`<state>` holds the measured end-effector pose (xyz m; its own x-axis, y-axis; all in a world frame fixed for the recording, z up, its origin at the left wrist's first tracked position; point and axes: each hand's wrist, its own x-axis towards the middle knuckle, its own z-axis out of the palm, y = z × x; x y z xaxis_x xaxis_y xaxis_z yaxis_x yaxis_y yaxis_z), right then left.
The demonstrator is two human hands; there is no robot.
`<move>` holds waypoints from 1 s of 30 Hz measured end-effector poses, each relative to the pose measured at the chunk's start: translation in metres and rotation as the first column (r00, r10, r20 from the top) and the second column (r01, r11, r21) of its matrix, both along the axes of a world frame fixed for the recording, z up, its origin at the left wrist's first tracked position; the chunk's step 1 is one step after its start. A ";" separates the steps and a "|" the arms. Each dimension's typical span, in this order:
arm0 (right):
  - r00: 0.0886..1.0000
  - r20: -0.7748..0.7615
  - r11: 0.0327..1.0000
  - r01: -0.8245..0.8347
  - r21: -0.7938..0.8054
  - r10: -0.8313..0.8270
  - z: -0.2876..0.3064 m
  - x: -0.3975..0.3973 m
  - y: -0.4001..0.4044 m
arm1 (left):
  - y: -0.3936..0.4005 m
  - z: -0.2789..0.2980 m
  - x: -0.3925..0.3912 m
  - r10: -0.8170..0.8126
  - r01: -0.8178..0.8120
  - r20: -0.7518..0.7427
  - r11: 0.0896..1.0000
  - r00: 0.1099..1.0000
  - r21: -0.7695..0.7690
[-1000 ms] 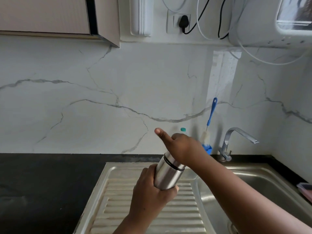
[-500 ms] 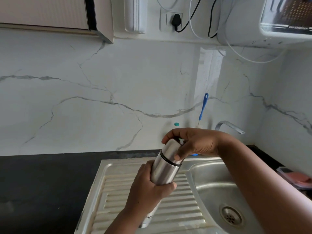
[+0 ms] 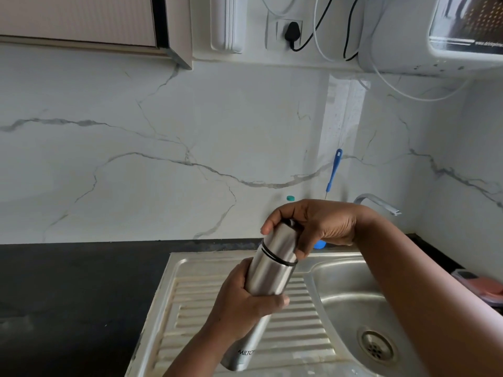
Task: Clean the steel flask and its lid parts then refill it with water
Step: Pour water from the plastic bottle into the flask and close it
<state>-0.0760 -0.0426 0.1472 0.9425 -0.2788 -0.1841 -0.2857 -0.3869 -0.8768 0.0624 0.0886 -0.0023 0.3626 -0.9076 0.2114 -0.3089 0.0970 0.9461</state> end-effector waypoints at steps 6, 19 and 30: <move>0.994 0.031 0.986 0.106 -0.129 -0.103 0.002 -0.009 -0.003 | -0.005 0.006 -0.008 0.017 -0.017 -0.010 1.000 1.000 0.020; 0.920 -0.207 0.882 0.227 -0.413 -0.333 0.003 -0.052 -0.047 | -0.058 0.003 -0.072 0.128 -0.131 0.088 0.991 0.988 0.029; 0.961 -0.163 0.927 0.157 -0.340 -0.223 -0.003 -0.079 -0.079 | -0.078 -0.001 -0.095 0.174 -0.179 0.138 0.984 0.975 0.026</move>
